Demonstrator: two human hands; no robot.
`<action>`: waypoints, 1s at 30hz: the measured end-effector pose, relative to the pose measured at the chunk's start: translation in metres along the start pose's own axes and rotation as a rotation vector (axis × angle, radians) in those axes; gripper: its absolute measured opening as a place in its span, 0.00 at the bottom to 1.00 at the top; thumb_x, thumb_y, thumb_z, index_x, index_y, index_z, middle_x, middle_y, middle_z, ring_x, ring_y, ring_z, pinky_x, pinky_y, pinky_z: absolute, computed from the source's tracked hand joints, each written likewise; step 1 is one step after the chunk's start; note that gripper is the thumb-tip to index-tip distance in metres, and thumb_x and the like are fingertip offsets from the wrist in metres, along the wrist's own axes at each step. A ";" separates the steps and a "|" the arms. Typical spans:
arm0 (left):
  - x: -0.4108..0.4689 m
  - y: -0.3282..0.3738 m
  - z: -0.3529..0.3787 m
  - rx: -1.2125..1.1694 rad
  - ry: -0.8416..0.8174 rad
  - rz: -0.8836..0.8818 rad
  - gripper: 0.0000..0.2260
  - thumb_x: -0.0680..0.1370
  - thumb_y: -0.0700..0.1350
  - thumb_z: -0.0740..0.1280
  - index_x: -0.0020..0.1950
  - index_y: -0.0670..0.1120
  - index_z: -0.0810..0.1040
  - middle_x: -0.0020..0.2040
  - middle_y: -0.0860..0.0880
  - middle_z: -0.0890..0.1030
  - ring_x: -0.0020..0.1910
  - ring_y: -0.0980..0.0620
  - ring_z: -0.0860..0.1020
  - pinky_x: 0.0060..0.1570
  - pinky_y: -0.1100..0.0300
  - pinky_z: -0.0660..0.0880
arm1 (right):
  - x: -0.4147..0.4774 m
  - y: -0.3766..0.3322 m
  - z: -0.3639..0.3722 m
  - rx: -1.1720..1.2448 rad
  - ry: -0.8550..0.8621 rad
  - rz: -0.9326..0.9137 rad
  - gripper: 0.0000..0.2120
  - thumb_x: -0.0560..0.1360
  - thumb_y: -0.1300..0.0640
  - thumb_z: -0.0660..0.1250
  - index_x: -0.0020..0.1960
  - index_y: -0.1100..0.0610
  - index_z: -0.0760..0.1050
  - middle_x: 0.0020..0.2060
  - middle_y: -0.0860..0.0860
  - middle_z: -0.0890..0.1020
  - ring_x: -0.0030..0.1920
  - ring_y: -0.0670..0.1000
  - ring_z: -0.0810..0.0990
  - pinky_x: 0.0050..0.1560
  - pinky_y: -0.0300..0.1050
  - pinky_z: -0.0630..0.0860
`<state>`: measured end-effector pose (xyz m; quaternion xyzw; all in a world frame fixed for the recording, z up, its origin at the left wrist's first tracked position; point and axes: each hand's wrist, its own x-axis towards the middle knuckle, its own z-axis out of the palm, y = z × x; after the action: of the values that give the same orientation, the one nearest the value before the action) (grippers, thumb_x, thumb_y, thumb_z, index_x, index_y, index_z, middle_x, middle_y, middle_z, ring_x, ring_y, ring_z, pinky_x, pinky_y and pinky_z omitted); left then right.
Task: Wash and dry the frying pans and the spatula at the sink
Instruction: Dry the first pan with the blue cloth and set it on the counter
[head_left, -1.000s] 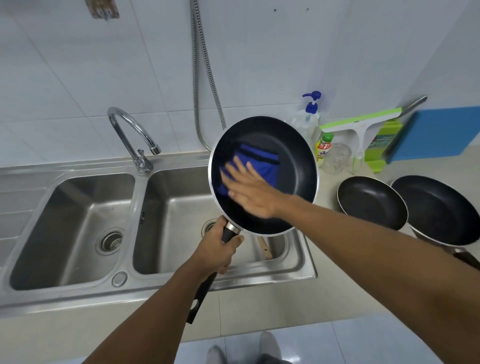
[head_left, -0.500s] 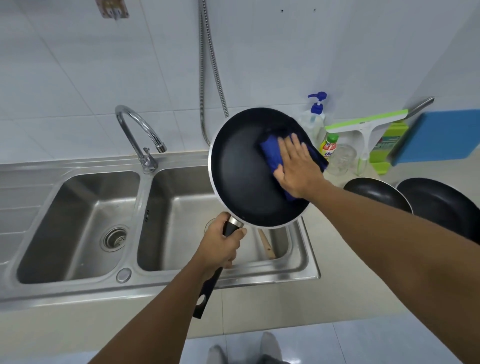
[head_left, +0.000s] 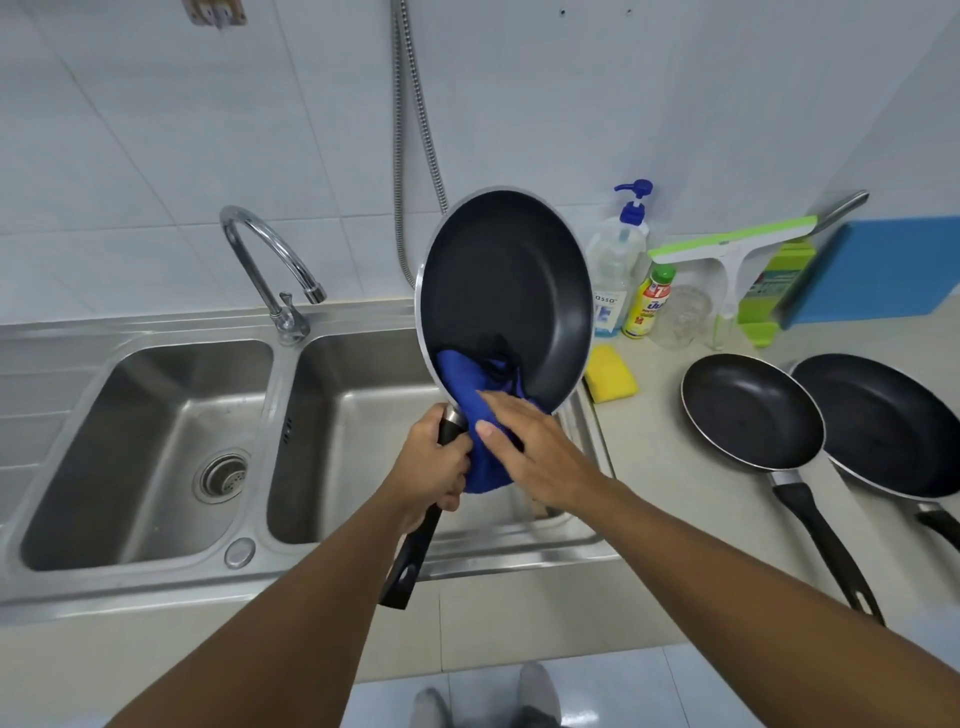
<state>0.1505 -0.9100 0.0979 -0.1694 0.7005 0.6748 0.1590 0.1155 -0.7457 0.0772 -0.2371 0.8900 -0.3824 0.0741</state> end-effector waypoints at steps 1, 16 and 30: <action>-0.001 0.001 -0.001 -0.014 -0.010 -0.002 0.07 0.83 0.36 0.57 0.51 0.47 0.69 0.31 0.46 0.67 0.24 0.53 0.61 0.24 0.62 0.58 | 0.000 0.001 0.002 -0.046 0.022 -0.021 0.24 0.84 0.45 0.57 0.78 0.53 0.65 0.75 0.49 0.69 0.76 0.47 0.63 0.78 0.43 0.54; -0.007 0.000 -0.016 -0.177 -0.096 -0.113 0.06 0.83 0.41 0.66 0.50 0.48 0.70 0.31 0.48 0.69 0.24 0.54 0.61 0.21 0.65 0.59 | 0.015 0.053 -0.054 -0.503 -0.052 -0.217 0.32 0.85 0.42 0.46 0.67 0.63 0.78 0.65 0.59 0.80 0.71 0.58 0.74 0.75 0.58 0.65; -0.017 -0.009 -0.037 -0.124 -0.133 -0.152 0.05 0.83 0.41 0.66 0.57 0.44 0.71 0.32 0.48 0.69 0.24 0.54 0.62 0.21 0.64 0.60 | 0.042 0.080 -0.095 -0.773 -0.376 -0.145 0.37 0.75 0.38 0.44 0.79 0.53 0.63 0.79 0.56 0.62 0.80 0.55 0.56 0.80 0.51 0.50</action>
<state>0.1697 -0.9470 0.0984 -0.1862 0.6304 0.7127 0.2451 0.0191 -0.6569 0.0878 -0.3748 0.9198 0.0243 0.1136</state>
